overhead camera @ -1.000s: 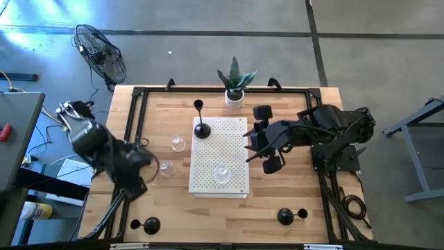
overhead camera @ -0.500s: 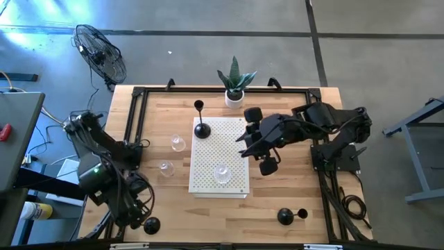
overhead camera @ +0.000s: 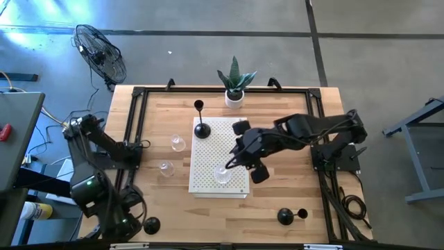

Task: Pick & Place candle stick holders
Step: Put the bottom left black candle holder on the shelf

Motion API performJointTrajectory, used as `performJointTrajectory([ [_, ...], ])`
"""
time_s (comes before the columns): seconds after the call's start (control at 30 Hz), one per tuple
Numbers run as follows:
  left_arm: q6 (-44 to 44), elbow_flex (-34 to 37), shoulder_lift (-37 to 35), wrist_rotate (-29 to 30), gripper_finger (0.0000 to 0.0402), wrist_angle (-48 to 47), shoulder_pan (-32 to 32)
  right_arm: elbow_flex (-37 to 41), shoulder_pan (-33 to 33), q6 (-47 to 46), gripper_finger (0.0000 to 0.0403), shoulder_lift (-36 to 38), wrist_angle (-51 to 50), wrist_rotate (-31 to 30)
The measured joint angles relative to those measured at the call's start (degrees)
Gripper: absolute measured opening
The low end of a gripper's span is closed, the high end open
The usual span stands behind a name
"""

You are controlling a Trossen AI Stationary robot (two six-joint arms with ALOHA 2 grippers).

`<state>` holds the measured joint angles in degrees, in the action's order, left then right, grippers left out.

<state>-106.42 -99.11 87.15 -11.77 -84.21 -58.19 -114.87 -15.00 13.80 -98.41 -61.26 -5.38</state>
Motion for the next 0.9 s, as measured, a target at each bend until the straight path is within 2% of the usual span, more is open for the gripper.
performJointTrajectory([
  [0.1,1.1,0.0,0.0,3.4,0.0159,-0.2,-0.8,0.7,-0.1,0.2,0.0142,0.0,1.8,2.3],
  [0.23,1.7,0.0,0.0,6.2,0.0159,0.0,-0.7,0.3,-0.2,0.6,0.0142,0.2,2.6,2.0],
  [0.53,4.2,0.0,1.3,4.0,0.0159,0.3,-0.7,-0.7,-0.1,0.6,0.0142,0.4,2.9,2.1],
  [0.9,7.1,0.0,4.2,4.7,0.0159,0.5,-0.7,-0.7,-0.1,0.0,0.0142,0.4,3.0,3.0],
])
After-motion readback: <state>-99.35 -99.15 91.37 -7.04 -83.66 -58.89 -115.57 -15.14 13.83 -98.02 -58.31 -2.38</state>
